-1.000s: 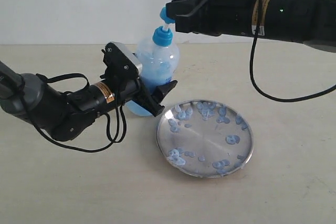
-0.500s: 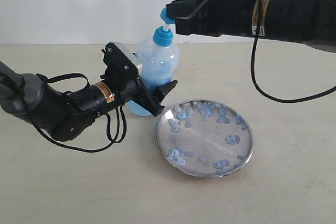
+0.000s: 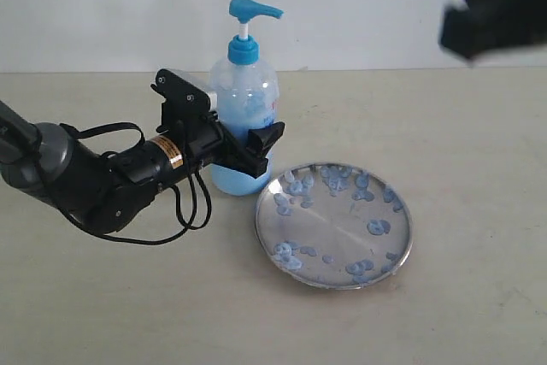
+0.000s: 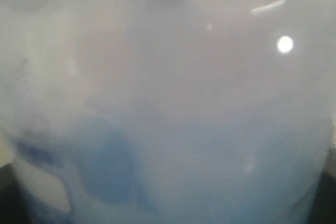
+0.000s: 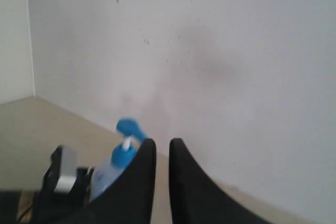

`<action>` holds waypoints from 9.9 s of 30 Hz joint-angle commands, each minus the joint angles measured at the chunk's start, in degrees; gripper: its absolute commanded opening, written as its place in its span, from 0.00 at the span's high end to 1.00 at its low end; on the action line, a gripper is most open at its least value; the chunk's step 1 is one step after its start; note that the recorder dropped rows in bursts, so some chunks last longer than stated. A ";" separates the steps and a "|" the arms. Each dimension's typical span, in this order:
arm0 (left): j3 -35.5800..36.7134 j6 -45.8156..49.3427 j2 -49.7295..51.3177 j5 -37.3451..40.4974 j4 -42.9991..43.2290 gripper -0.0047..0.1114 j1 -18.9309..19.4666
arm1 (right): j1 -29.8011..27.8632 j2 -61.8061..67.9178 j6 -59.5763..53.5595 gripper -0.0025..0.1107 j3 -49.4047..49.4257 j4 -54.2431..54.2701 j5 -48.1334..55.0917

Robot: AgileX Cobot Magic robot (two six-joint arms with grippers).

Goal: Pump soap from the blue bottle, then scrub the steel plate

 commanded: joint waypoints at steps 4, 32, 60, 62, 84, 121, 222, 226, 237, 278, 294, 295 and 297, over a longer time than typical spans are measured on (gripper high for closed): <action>0.42 -0.13 0.43 4.43 2.52 0.68 -0.17 | -0.03 -11.72 4.78 0.98 26.49 8.14 -3.49; 2.36 -19.78 -57.35 61.12 3.65 0.76 -0.55 | -0.03 -12.31 4.08 0.98 24.40 7.78 -6.70; 54.98 -47.02 -101.68 62.64 13.13 0.92 6.28 | 12.66 41.49 -32.33 0.98 -22.55 28.74 57.79; 54.98 -47.76 -101.68 61.96 12.87 0.92 6.28 | 11.27 43.13 -31.75 0.98 -25.57 31.07 60.01; 54.98 -47.76 -125.92 61.41 13.02 0.92 31.85 | 6.37 52.91 -35.78 0.98 -43.52 40.27 65.74; 54.98 -47.76 -125.92 61.20 13.02 0.92 33.84 | 10.09 56.40 -61.76 0.98 -42.63 41.08 93.17; 54.98 -47.76 -125.92 60.89 13.02 0.92 33.84 | -15.41 -54.67 -35.44 0.98 33.63 41.83 41.65; 54.98 -47.76 -125.92 60.89 13.02 0.92 33.84 | -15.41 -54.67 -35.44 0.98 33.63 41.83 41.65; 54.98 -47.58 -125.92 60.14 12.36 0.92 33.84 | -15.41 -54.67 -35.44 0.98 33.63 41.83 41.65; 54.98 8.09 -125.92 77.46 -26.48 0.92 30.71 | -15.41 -54.67 -35.44 0.98 33.63 41.93 41.65; 54.98 8.09 -125.92 77.27 -26.48 0.92 30.71 | -15.41 -54.67 -35.44 0.98 33.63 41.93 41.65; 54.98 8.09 -125.92 77.27 -26.48 0.92 30.71 | -15.41 -54.67 -35.44 0.98 33.63 41.93 41.65; 54.98 8.09 -125.92 77.27 -26.48 0.92 30.71 | -15.41 -54.67 -35.44 0.98 33.63 41.93 41.65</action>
